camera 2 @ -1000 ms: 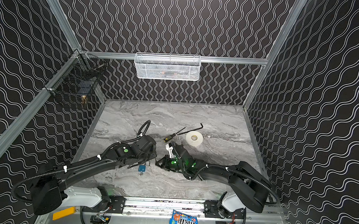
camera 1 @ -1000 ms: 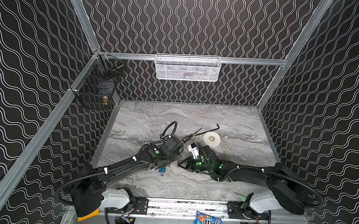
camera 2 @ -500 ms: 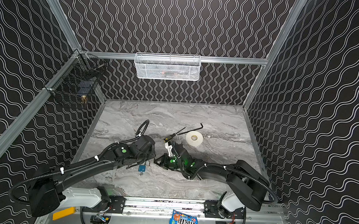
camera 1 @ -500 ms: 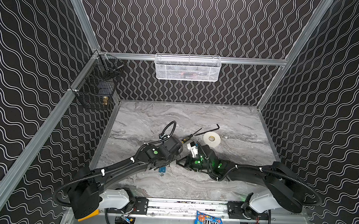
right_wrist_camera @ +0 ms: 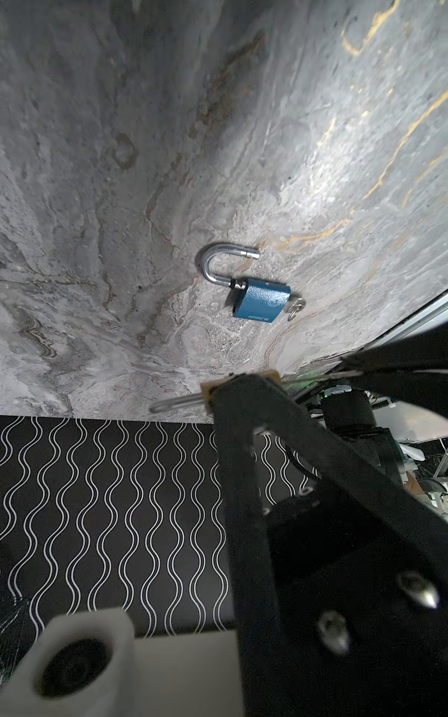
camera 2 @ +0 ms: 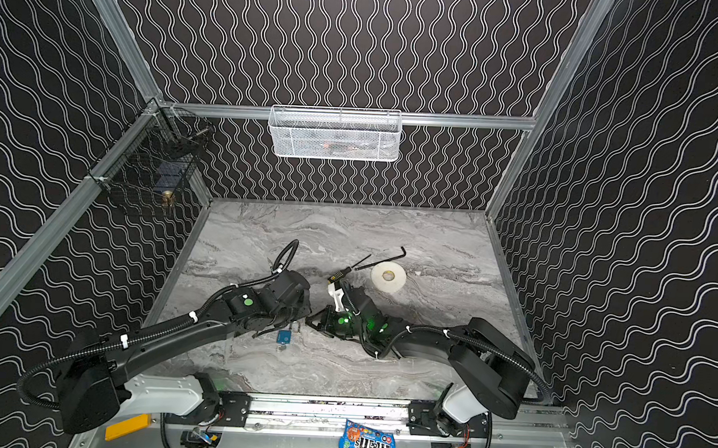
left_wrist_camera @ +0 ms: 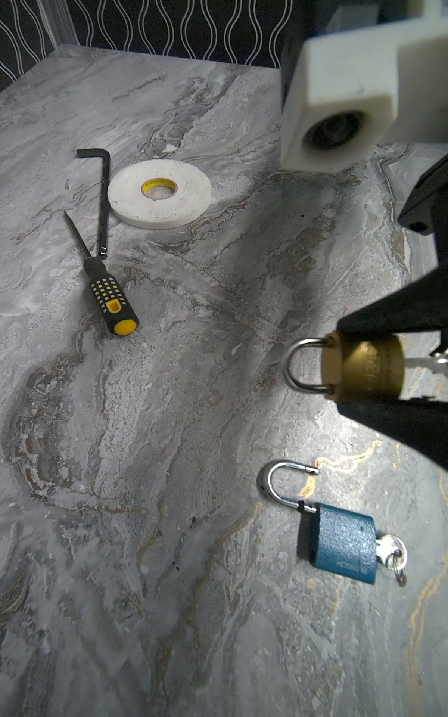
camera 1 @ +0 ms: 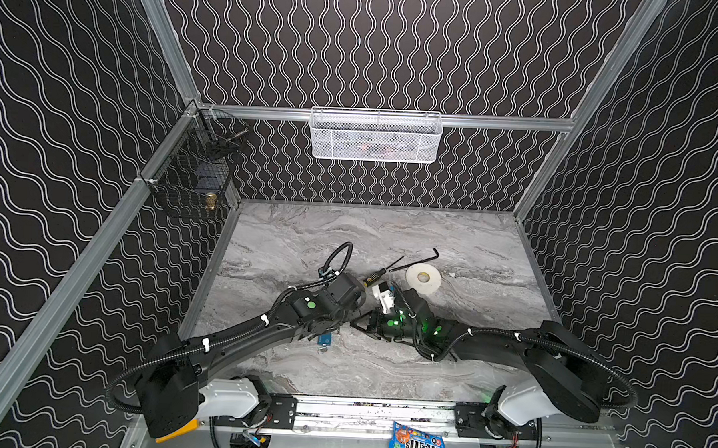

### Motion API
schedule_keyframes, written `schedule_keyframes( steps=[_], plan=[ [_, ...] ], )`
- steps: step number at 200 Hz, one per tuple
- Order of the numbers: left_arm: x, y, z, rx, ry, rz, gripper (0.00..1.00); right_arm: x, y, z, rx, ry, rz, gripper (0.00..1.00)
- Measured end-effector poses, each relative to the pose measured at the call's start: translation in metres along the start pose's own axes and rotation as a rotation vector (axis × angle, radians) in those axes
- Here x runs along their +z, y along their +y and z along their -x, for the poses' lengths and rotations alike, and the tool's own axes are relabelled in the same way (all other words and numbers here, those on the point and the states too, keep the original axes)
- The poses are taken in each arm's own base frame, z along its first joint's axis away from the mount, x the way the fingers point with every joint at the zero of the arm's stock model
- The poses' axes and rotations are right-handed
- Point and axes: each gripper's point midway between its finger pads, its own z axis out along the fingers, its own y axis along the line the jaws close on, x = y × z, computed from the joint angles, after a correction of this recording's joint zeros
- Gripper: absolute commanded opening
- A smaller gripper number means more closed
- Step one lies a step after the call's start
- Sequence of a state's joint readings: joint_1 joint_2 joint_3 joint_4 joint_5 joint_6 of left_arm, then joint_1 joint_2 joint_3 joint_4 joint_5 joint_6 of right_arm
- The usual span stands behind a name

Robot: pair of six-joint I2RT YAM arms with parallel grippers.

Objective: Unlock with the key

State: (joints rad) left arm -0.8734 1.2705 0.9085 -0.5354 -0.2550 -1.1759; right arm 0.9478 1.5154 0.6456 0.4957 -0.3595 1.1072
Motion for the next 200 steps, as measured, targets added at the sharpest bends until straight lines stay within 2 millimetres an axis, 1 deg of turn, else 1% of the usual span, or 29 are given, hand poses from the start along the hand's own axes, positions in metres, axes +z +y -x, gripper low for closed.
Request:
schedule_keyframes(
  steps=[58, 89, 153, 200],
  plan=[
    [-0.001, -0.001, 0.0, -0.001, 0.0, -0.007, 0.06, 0.001, 0.002, 0.0, 0.007, 0.005, 0.011, 0.0],
    [-0.001, -0.001, 0.0, 0.0, 0.001, -0.009, 0.05, 0.001, 0.004, 0.003, 0.007, -0.003, 0.026, 0.0],
    [-0.002, -0.004, 0.001, -0.001, -0.003, -0.021, 0.04, -0.003, 0.002, 0.011, 0.025, -0.016, 0.03, 0.0],
    [-0.002, -0.005, 0.002, -0.002, -0.006, -0.027, 0.03, -0.002, 0.005, 0.011, 0.007, -0.013, 0.025, 0.0]
  ],
)
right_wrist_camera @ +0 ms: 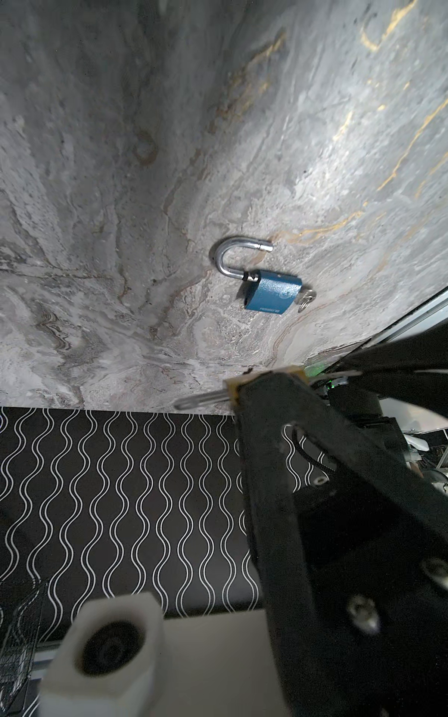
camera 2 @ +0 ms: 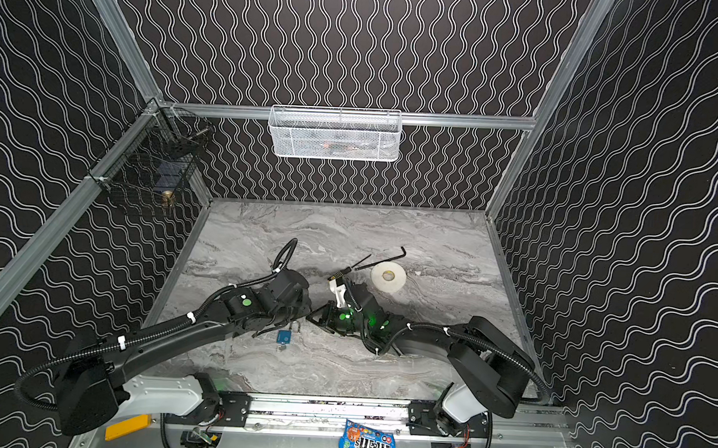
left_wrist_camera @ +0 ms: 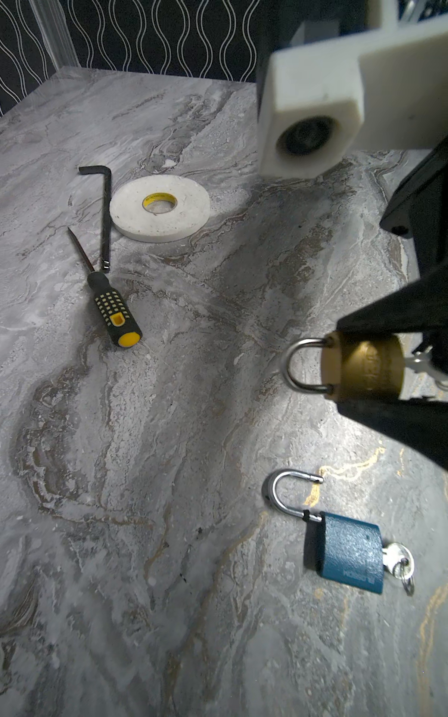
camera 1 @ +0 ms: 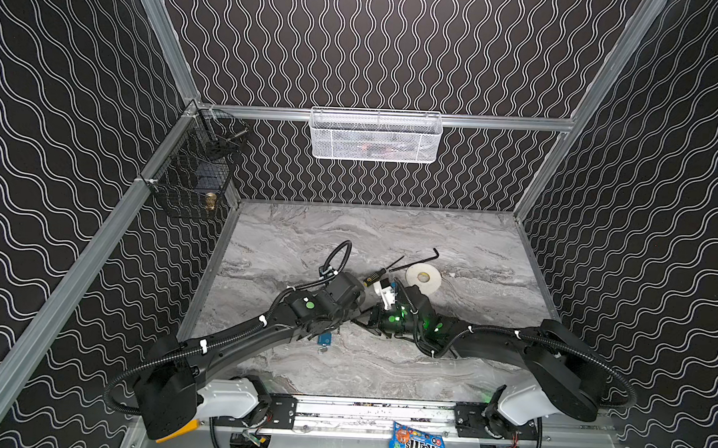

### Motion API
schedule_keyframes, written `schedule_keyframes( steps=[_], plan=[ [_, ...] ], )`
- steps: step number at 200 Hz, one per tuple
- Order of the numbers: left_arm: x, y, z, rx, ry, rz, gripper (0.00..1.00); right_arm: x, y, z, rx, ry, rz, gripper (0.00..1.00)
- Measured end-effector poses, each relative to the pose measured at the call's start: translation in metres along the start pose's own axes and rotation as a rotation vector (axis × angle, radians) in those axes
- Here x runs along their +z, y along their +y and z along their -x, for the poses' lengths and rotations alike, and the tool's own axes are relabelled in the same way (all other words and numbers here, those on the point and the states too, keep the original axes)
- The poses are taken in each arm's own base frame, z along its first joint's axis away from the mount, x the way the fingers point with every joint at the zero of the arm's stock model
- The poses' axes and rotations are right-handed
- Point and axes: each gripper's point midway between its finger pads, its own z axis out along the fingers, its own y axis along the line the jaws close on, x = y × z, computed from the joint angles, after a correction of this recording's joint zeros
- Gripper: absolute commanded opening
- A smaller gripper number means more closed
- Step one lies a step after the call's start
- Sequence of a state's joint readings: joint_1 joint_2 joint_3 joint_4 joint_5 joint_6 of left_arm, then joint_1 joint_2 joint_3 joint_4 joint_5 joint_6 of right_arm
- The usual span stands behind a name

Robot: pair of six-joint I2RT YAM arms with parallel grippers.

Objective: Unlock with the key

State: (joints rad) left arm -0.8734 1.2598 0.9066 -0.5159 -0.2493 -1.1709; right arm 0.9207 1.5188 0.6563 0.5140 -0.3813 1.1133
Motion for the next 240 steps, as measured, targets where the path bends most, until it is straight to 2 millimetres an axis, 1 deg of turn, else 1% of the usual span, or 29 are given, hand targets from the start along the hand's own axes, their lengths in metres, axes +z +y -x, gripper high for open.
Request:
schedule_keyframes(
  steps=[56, 106, 170, 240],
  plan=[
    [0.0, 0.0, -0.001, 0.001, 0.005, 0.0, 0.01, 0.0, -0.003, -0.002, -0.004, -0.002, -0.002, 0.0],
    [0.0, -0.001, -0.001, 0.0, 0.003, -0.003, 0.0, -0.007, -0.003, 0.003, 0.011, -0.015, 0.01, 0.0],
    [0.0, -0.006, 0.002, -0.006, -0.007, -0.025, 0.0, -0.013, 0.001, 0.008, 0.022, -0.035, 0.012, 0.0],
    [-0.007, -0.009, 0.002, -0.059, -0.003, -0.064, 0.0, -0.012, 0.007, 0.009, 0.002, -0.076, 0.01, 0.0]
  ],
)
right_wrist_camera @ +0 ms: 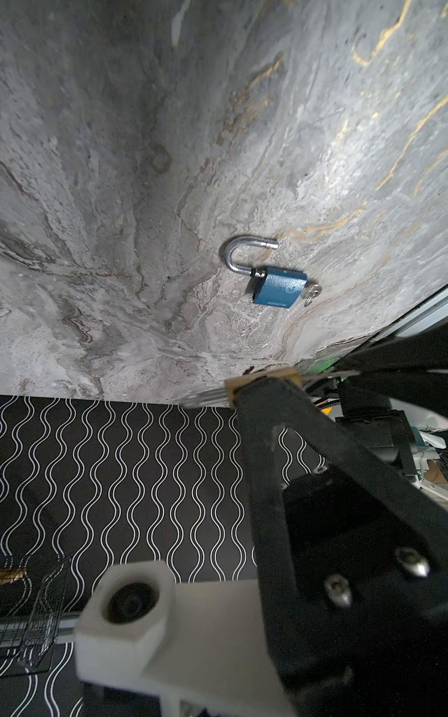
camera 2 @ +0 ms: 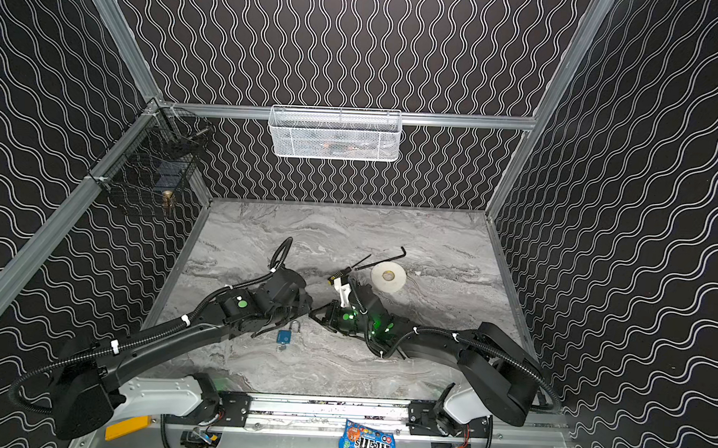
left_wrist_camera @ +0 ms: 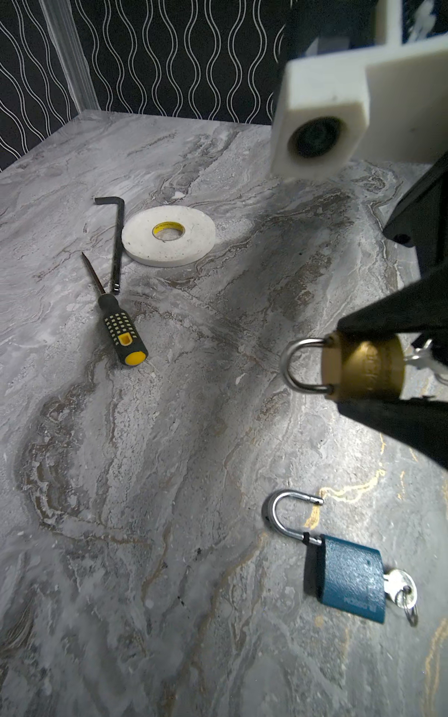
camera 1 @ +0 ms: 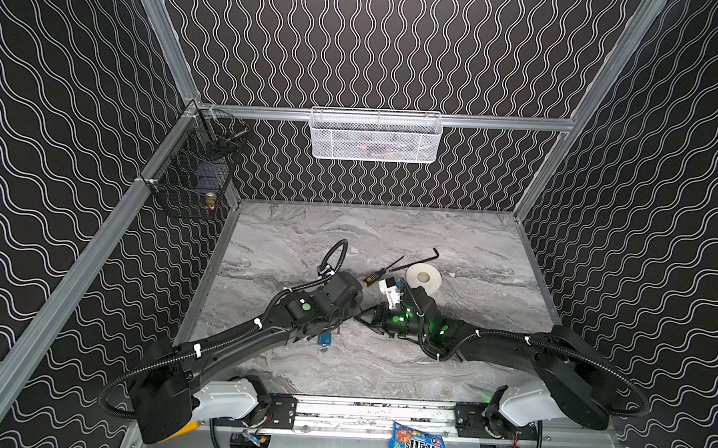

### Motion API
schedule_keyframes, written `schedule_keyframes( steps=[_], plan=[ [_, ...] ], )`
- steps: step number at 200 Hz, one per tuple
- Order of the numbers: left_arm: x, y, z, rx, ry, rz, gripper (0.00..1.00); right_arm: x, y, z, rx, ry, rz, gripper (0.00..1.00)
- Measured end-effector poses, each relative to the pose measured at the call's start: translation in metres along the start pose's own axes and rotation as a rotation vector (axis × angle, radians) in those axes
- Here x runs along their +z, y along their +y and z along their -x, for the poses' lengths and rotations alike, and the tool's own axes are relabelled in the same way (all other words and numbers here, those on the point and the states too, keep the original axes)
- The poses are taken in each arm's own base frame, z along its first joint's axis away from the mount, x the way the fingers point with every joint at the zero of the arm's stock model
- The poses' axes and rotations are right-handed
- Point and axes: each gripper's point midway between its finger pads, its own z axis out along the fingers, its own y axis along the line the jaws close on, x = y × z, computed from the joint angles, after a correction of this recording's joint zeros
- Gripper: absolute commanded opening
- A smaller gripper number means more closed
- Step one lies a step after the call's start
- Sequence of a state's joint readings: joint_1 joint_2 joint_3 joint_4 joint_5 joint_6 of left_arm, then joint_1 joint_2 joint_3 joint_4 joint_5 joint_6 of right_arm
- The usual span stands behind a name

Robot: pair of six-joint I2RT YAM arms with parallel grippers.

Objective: Unlock with the key

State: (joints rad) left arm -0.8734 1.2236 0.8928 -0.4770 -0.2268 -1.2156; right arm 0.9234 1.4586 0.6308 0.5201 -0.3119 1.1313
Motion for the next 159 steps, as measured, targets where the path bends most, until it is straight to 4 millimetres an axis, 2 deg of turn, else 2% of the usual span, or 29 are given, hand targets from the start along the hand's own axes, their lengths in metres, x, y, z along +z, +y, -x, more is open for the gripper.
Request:
schedule_keyframes(
  steps=[71, 159],
  plan=[
    [-0.009, -0.007, 0.0, -0.062, -0.005, -0.072, 0.0, -0.006, 0.007, 0.004, -0.054, -0.034, 0.012, 0.0],
    [-0.017, -0.013, -0.005, -0.018, -0.028, -0.083, 0.0, -0.007, 0.014, 0.007, -0.08, -0.03, -0.011, 0.0]
  ],
)
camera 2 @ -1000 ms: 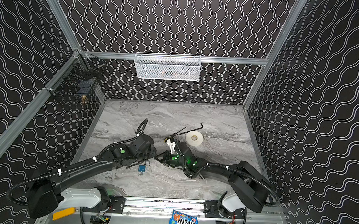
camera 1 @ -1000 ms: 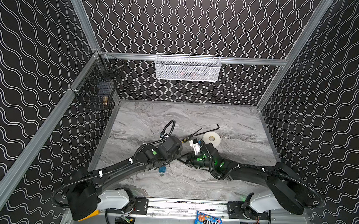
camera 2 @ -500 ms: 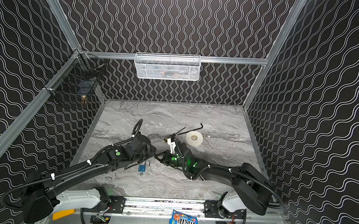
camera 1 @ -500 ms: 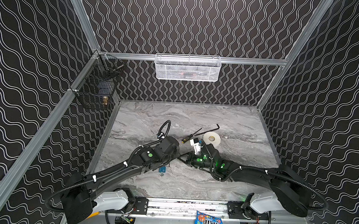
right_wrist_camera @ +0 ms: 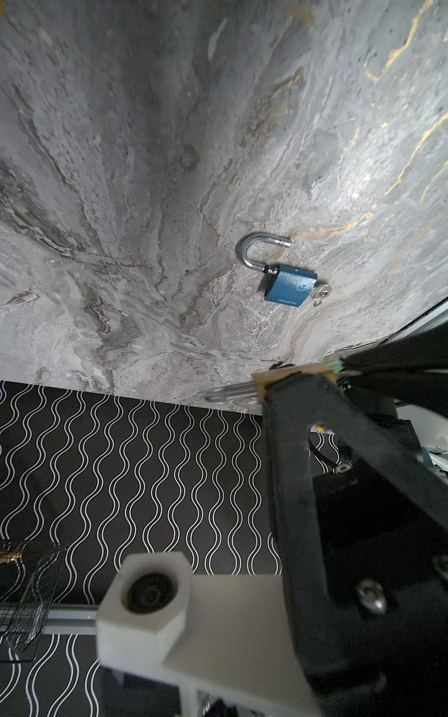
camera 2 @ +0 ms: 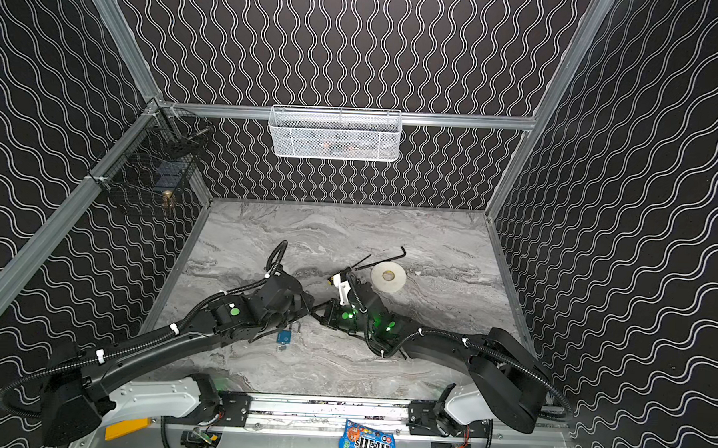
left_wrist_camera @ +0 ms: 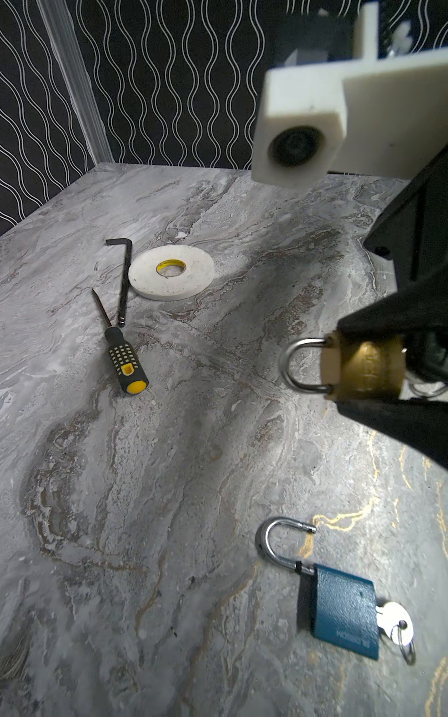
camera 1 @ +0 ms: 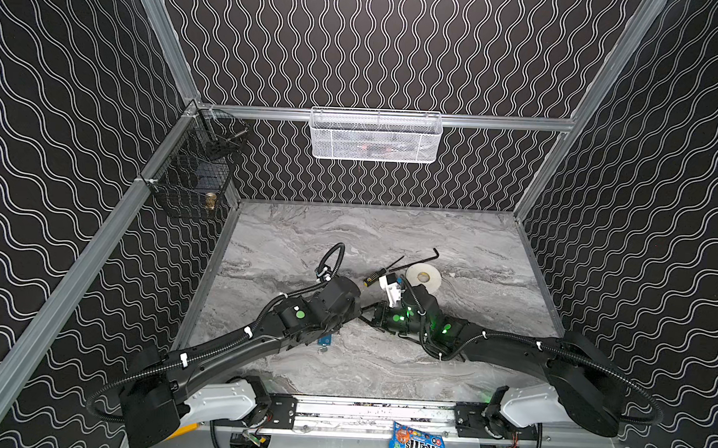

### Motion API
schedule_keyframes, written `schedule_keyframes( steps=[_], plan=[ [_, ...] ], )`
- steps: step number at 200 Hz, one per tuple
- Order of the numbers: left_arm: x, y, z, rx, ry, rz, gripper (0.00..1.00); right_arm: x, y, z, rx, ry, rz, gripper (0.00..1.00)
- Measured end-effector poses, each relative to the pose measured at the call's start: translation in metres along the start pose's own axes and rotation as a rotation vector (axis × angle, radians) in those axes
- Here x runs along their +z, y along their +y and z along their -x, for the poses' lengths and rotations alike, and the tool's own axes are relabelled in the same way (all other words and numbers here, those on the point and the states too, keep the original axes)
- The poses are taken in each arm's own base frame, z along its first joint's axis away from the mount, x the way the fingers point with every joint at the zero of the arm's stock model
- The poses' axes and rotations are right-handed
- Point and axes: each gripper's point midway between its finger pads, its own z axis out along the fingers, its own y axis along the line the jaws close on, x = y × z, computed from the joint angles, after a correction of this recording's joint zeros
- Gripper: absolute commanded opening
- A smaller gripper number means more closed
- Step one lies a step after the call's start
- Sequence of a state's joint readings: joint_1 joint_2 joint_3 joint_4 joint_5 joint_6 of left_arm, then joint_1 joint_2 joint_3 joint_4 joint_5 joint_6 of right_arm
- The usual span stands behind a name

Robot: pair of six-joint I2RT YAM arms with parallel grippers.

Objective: Unlock with the key

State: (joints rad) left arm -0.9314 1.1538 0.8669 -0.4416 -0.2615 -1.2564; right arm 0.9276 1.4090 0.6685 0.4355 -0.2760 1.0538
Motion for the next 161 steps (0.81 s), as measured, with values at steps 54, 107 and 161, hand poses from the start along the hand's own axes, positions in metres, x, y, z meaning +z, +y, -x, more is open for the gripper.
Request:
schedule_keyframes(
  steps=[54, 107, 161],
  plan=[
    [-0.004, -0.004, 0.006, 0.007, -0.022, 0.001, 0.0, -0.001, 0.007, 0.004, -0.023, -0.001, -0.011, 0.0],
    [-0.004, -0.011, 0.005, 0.008, -0.013, -0.008, 0.0, -0.01, 0.008, 0.007, -0.074, -0.033, -0.009, 0.17],
    [-0.004, -0.006, 0.003, -0.003, -0.008, 0.007, 0.0, -0.013, 0.004, 0.004, -0.085, -0.044, 0.003, 0.17]
  ],
)
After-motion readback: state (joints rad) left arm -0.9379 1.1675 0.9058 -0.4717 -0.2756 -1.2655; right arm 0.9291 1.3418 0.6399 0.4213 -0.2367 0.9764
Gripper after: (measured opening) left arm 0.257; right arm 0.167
